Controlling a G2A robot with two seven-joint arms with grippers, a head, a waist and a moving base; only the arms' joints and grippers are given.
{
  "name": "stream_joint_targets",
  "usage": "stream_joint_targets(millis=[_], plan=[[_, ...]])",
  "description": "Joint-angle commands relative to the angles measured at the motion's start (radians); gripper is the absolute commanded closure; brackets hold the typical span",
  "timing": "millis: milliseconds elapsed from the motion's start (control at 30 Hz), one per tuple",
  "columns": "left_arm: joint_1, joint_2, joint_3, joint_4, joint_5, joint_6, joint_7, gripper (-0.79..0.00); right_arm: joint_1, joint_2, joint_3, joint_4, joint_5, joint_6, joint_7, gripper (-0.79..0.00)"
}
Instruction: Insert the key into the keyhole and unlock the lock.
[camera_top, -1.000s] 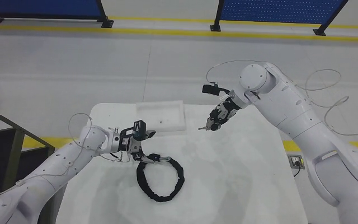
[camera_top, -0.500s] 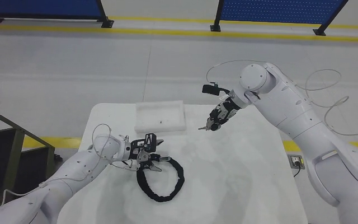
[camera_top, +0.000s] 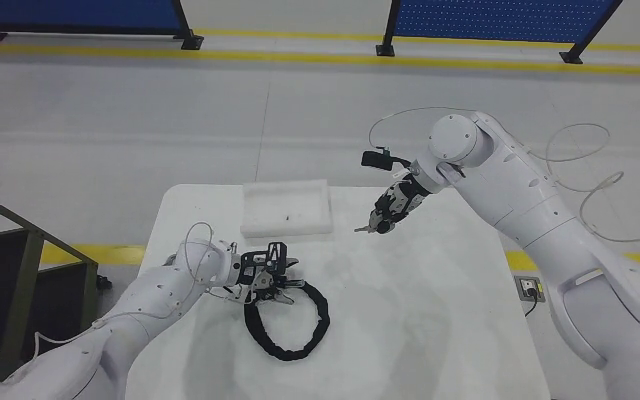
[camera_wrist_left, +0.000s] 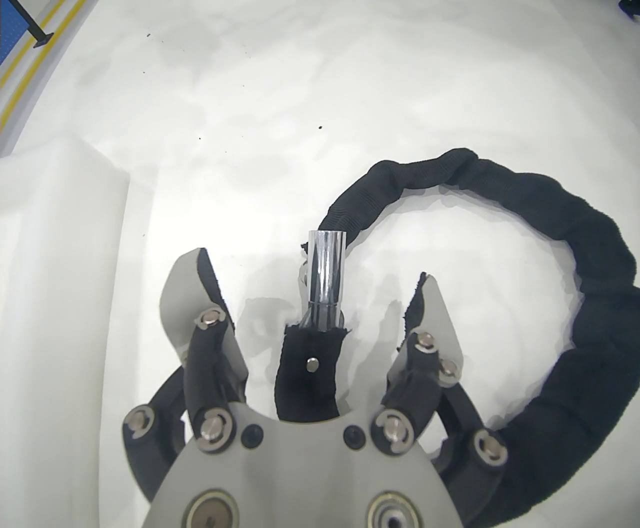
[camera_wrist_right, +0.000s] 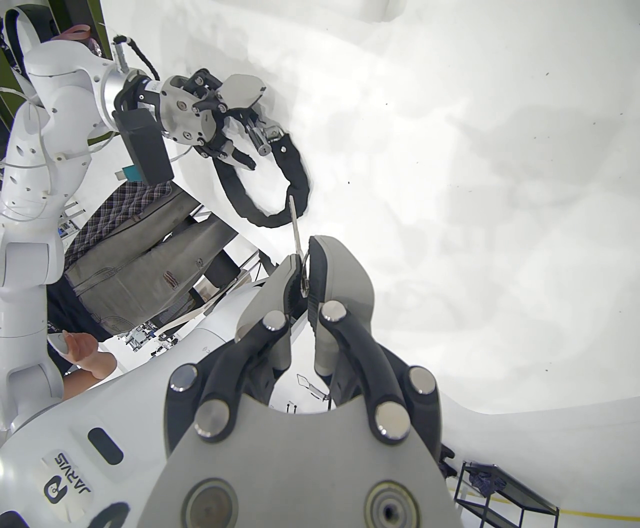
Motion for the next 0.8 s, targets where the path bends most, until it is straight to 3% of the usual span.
stream_joint_targets(millis=[0,300,333,367,400,767], plan=[[0.001,-0.01,0.0,0.014,0.011,0.002,0.008,-0.508,0.0,0.0,0.0,0.0,0.0,0.0,0.0,0.0],[-0.004,-0.051,0.0,0.083,0.057,0.014,0.011,-0.357,0.0,0.0,0.0,0.0,0.0,0.0,0.0,0.0],[-0.004,-0.055,-0.001,0.088,0.06,0.014,0.013,-0.299,0.0,0.0,0.0,0.0,0.0,0.0,0.0,0.0],[-0.005,-0.058,-0.001,0.092,0.064,0.015,0.016,-0.182,0.0,0.0,0.0,0.0,0.0,0.0,0.0,0.0],[-0.006,-0.061,0.0,0.095,0.073,0.019,0.018,0.0,0.0,0.0,0.0,0.0,0.0,0.0,0.0,0.0],[-0.03,-0.071,-0.017,0.099,0.109,0.041,0.139,0.0,0.0,0.0,0.0,0.0,0.0,0.0,0.0,0.0]])
